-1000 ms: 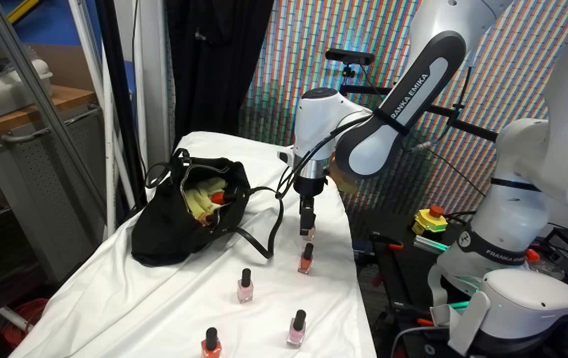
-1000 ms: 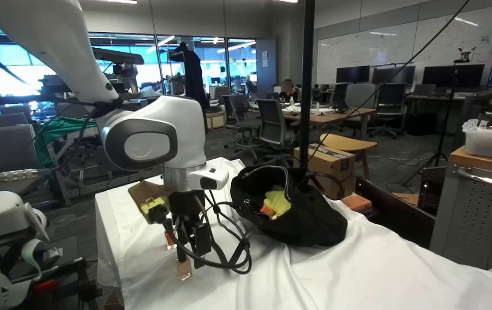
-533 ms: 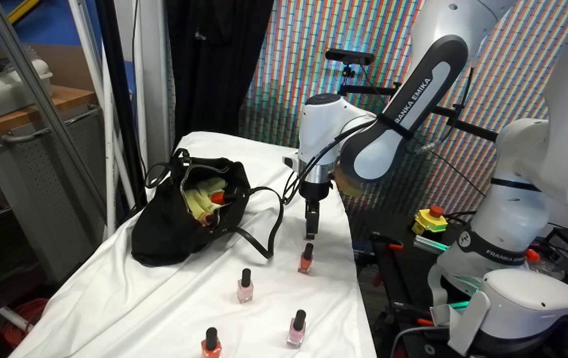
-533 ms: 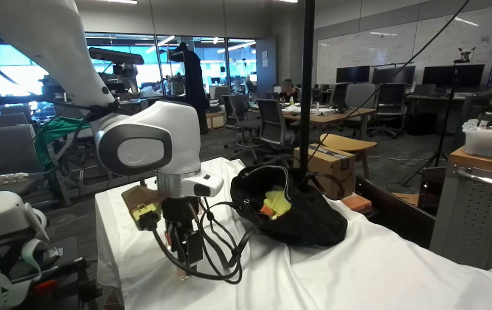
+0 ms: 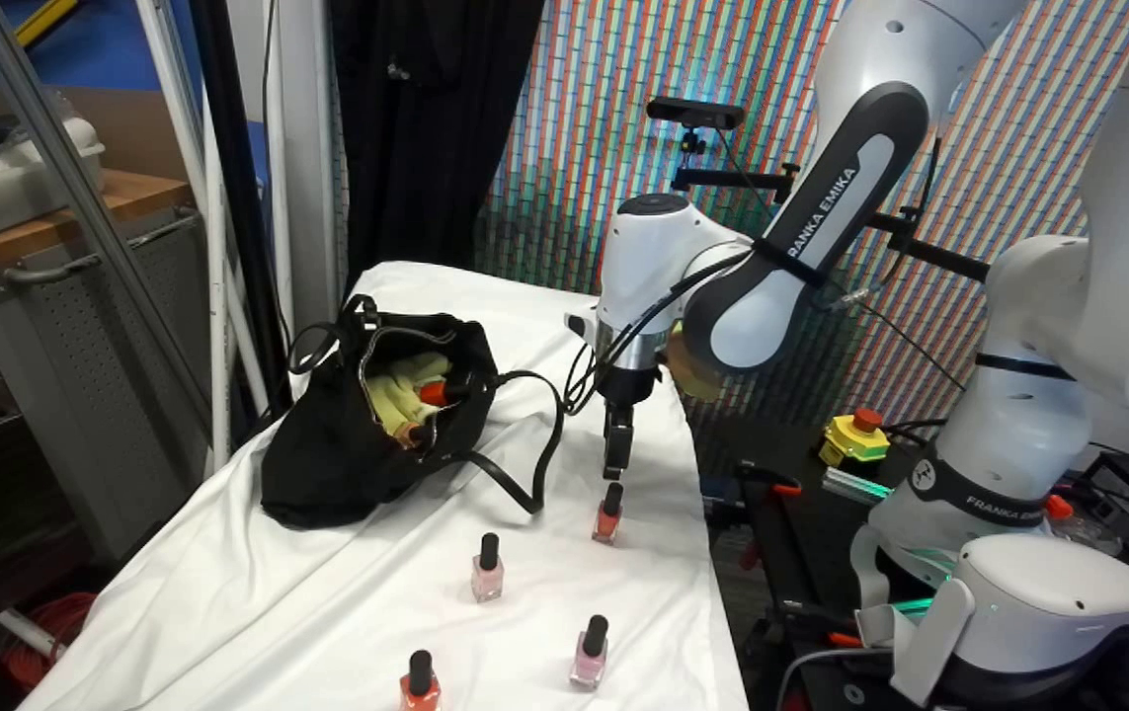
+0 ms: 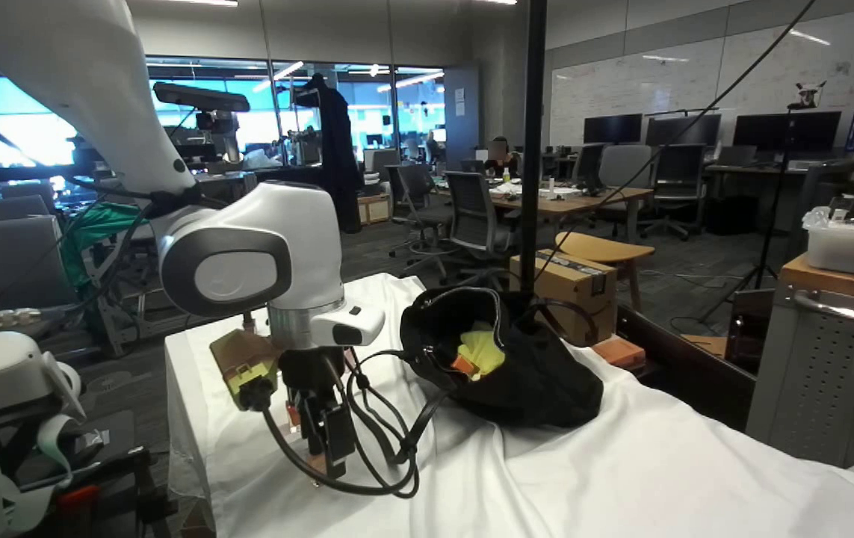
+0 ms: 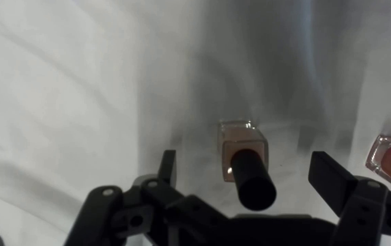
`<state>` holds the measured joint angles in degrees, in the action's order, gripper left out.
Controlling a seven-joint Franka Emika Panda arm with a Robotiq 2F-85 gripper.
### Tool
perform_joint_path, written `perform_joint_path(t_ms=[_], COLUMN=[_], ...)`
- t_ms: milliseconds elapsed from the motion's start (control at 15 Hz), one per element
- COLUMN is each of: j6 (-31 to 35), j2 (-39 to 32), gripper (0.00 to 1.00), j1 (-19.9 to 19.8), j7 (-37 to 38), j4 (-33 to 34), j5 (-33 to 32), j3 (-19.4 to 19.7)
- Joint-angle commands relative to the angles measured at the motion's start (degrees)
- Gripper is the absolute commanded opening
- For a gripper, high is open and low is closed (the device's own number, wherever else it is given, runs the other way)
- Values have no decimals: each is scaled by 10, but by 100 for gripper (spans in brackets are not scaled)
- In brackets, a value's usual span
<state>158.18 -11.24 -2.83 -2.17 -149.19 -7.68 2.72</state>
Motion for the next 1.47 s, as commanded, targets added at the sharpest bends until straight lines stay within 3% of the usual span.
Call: perform_joint_path(t_ms=[0, 600, 1000, 1400], j6=[30, 48, 49, 40], j2=[-4, -22, -27, -27], gripper=[100, 100, 100, 100], j1=[-6, -21, -51, -58], j7=[-14, -38, -114, -146], j4=[-8, -8, -4, -3], j5=[16, 45, 123, 140], j3=[0, -8, -42, -50])
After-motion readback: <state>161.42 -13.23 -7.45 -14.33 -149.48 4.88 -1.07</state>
